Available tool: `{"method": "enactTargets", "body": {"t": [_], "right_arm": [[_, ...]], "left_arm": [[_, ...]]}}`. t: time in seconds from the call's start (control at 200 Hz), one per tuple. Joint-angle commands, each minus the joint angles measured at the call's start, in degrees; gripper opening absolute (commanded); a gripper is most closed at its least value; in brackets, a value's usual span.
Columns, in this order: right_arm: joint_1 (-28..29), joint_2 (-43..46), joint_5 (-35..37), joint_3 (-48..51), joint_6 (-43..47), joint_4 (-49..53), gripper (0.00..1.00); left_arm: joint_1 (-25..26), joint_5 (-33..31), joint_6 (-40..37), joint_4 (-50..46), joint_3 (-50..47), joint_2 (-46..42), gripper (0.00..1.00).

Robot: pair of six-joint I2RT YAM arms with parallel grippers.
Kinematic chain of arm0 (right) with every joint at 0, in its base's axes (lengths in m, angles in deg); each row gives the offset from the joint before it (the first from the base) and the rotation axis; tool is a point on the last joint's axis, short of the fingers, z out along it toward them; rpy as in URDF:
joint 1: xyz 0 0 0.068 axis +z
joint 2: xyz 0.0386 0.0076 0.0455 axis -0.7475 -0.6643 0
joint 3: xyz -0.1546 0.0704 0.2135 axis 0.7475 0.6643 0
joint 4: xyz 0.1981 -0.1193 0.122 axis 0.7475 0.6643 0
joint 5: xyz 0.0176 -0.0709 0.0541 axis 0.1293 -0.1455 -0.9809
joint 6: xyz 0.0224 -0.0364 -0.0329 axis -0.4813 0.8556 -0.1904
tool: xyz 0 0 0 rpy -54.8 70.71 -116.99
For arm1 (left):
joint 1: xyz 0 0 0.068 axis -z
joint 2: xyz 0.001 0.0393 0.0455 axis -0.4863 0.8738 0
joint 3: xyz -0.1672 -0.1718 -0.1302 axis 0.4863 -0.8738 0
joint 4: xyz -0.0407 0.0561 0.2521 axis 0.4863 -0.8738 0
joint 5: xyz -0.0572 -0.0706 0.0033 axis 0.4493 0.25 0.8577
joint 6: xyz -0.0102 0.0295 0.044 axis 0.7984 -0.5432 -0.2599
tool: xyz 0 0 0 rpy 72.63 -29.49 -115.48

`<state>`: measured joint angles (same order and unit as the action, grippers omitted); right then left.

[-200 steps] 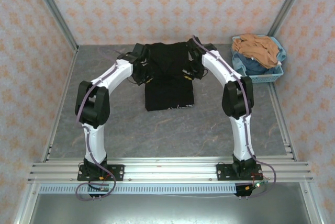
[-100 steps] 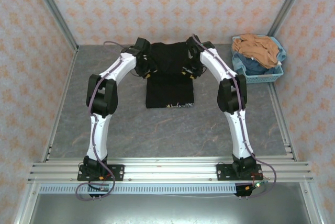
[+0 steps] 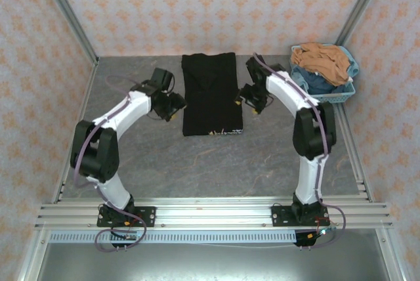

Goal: Fold and stack the t-shirts

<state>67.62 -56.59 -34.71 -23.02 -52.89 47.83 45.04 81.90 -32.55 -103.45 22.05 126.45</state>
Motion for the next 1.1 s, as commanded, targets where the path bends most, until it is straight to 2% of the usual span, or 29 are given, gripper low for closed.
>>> {"method": "enactTargets", "body": {"t": [0.0,0.1,0.19,0.375,0.485,0.595,0.676,0.776,0.841,0.901,0.936,1.096], "right_arm": [[0.9,6.1,-5.3,10.8,-5.8,-10.1,0.64],[1.4,7.6,-8.2,17.7,-8.8,-15.4,0.64],[1.4,7.1,-10.3,21.1,-11.0,-18.9,0.64],[1.7,4.0,-12.0,22.0,-13.1,-20.6,0.63],[1.8,2.8,-11.9,22.5,-14.3,-21.6,0.60],[2.0,1.1,-12.6,22.6,-16.3,-23.3,0.53],[2.2,-0.1,-12.7,22.1,-17.6,-24.0,0.44],[2.4,-1.3,-12.3,20.8,-18.6,-24.4,0.28],[2.4,-1.4,-11.2,19.7,-18.5,-23.4,0.13],[2.4,-0.7,-9.8,18.5,-17.8,-22.2,0.04],[2.4,-0.2,-8.8,17.6,-17.1,-20.9,0.00],[2.5,3.8,-5.2,14.6,-13.6,-14.7,0.00]], "left_arm": [[1.8,3.1,9.0,9.4,-8.2,-0.3,0.59],[2.1,4.0,11.7,12.9,-11.6,0.8,0.59],[2.2,3.4,11.5,12.3,-11.3,2.3,0.59],[2.3,3.5,10.9,12.6,-10.1,6.3,0.56],[2.7,3.2,11.2,13.5,-9.3,8.0,0.51],[2.9,3.0,11.7,14.9,-7.9,9.9,0.42],[3.0,2.5,11.6,15.1,-6.3,11.2,0.33],[3.0,2.1,11.8,15.5,-5.0,11.8,0.21],[3.0,1.8,11.7,15.7,-4.7,11.4,0.11],[3.0,1.1,11.3,15.4,-4.8,10.5,0.00],[3.0,0.6,11.0,15.0,-4.9,9.5,0.00],[3.0,-1.0,8.4,10.7,-6.0,2.6,0.00]]}}
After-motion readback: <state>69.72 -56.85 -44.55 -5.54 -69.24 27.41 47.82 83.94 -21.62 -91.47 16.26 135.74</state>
